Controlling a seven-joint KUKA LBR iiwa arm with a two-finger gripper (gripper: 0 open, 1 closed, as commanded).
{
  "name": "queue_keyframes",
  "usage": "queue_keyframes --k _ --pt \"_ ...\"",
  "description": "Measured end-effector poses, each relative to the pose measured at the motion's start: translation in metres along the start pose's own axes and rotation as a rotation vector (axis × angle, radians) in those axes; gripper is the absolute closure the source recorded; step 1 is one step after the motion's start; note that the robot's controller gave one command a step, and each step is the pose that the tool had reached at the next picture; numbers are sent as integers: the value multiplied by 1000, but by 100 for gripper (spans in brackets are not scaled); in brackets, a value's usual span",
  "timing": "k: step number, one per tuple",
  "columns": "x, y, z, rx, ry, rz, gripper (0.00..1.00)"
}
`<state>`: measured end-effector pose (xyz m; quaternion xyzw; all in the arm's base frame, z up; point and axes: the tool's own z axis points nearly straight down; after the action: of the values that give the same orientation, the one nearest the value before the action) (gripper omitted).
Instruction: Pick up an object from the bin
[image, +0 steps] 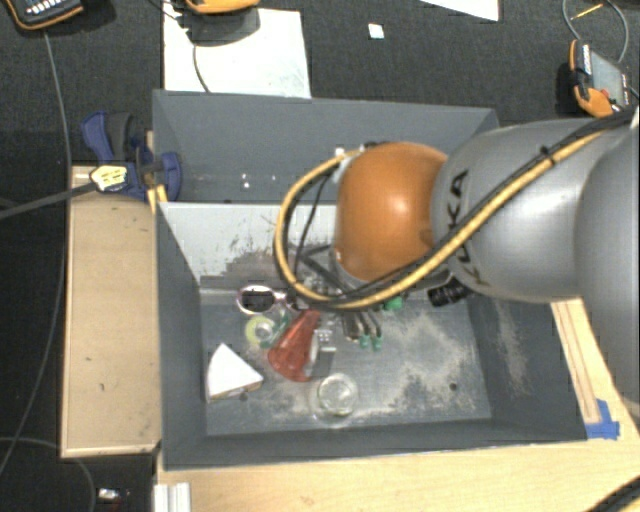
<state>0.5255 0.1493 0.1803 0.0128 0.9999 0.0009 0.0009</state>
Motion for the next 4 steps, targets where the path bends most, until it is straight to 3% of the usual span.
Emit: queue_keyframes --k 1,2,4 --pt "0 0 0 0 0 0 0" --pt "-1 -10 93 -1 -7 -164 0" --pt "8 2 109 0 -4 -177 0"
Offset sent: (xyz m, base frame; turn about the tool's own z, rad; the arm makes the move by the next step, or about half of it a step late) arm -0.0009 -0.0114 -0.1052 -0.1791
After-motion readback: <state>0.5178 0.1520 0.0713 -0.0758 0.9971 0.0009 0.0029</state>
